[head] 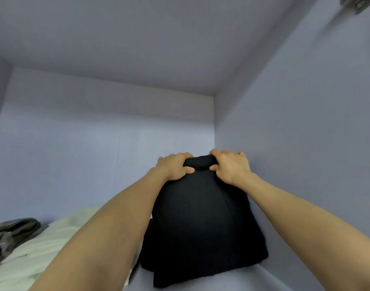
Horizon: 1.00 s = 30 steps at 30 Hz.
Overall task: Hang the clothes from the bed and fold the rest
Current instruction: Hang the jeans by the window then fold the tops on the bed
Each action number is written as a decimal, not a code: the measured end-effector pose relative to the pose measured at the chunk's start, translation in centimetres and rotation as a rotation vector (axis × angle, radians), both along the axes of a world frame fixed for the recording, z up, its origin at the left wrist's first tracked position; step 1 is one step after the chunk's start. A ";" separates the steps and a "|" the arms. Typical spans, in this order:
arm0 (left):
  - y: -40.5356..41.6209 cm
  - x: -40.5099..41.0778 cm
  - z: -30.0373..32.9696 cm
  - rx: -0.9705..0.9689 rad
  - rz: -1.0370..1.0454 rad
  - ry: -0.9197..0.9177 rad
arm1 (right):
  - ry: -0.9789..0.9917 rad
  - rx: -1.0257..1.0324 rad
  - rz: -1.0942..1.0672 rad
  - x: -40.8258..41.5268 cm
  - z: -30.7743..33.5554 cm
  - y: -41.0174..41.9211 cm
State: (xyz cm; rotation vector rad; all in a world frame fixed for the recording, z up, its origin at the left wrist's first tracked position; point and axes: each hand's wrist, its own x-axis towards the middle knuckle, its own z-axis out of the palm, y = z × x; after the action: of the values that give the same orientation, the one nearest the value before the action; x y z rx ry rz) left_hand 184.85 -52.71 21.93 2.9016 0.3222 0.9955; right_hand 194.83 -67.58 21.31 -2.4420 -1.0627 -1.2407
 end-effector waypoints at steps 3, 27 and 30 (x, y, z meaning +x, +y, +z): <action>2.1 1.6 -0.9 0.149 0.254 -0.057 | 0.056 -0.010 -0.049 2.7 -0.8 3.3; -0.4 -2.8 -13.7 0.415 0.026 0.467 | 0.684 -0.594 0.057 -3.2 -11.2 -3.6; -0.5 -2.6 -13.9 0.224 0.046 0.587 | 0.724 -0.644 0.017 -3.7 -12.9 -3.9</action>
State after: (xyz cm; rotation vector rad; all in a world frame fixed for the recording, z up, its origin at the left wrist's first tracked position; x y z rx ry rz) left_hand 182.28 -53.21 8.05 3.3509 0.3163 0.1613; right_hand 191.13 -71.53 8.41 -2.9172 -1.3516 0.0912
